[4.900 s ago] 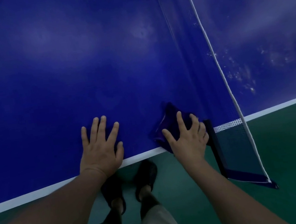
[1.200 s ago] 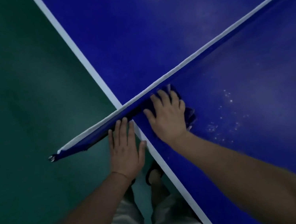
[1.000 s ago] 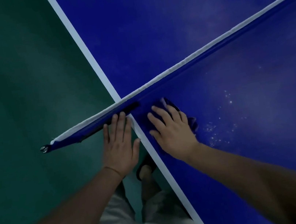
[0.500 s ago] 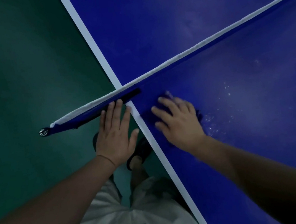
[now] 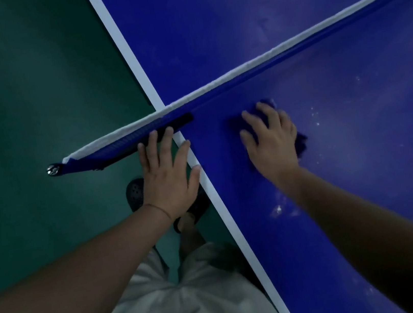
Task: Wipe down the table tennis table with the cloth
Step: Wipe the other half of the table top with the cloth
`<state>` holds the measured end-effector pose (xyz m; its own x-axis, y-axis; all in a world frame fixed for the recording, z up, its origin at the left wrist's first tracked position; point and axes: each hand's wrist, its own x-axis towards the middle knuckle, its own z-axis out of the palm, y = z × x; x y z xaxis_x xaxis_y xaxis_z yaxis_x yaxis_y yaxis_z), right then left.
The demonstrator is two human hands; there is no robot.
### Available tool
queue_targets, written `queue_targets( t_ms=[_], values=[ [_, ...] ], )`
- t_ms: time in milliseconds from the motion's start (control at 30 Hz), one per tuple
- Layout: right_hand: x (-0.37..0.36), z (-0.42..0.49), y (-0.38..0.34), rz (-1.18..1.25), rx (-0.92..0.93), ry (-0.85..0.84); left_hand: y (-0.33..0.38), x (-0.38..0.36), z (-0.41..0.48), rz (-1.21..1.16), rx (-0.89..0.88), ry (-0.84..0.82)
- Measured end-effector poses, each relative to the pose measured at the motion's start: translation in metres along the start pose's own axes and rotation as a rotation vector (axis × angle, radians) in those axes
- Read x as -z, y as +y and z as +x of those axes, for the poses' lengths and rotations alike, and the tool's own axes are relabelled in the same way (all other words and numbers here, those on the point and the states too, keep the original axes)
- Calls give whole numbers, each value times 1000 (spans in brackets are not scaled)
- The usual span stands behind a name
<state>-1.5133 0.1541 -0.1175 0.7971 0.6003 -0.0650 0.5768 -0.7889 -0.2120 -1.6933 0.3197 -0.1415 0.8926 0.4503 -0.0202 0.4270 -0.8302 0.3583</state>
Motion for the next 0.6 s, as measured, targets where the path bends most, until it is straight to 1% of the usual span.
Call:
queue_targets(
  t_ms=[33,67,100,167,200,267,300,333,367,400,433,467,500,533,600],
  values=[
    [-3,7,-15,32,-117,31,6,-2,3,-26,50,16],
    [-8,2,-33,53,-158,62,11,-4,7,-57,106,35],
    [-15,-12,-52,62,-129,76,15,-6,9,-88,153,52],
    [-24,-55,-74,49,36,40,21,-12,10,-102,180,78],
    [-22,-66,-70,27,132,26,20,-14,8,-91,165,82],
    [-12,-51,-40,-33,307,-16,16,-18,4,-56,115,78],
    [-5,-31,-24,-72,330,-15,14,-18,2,-40,100,72],
    [1,-7,-13,-95,290,-5,14,-18,2,-27,98,70],
    [3,19,-5,-84,164,18,16,-17,3,-26,110,75],
    [4,39,-5,-35,-4,48,19,-16,3,-39,128,85],
    [1,51,-15,22,-152,67,23,-15,4,-64,151,102],
    [-4,52,-33,54,-234,91,27,-13,6,-97,168,128],
    [-10,44,-54,51,-226,124,30,-11,8,-134,173,155],
    [-16,30,-72,53,-150,130,32,-9,11,-170,160,181],
    [-20,0,-78,60,90,106,35,-7,19,-188,82,200]
  ],
)
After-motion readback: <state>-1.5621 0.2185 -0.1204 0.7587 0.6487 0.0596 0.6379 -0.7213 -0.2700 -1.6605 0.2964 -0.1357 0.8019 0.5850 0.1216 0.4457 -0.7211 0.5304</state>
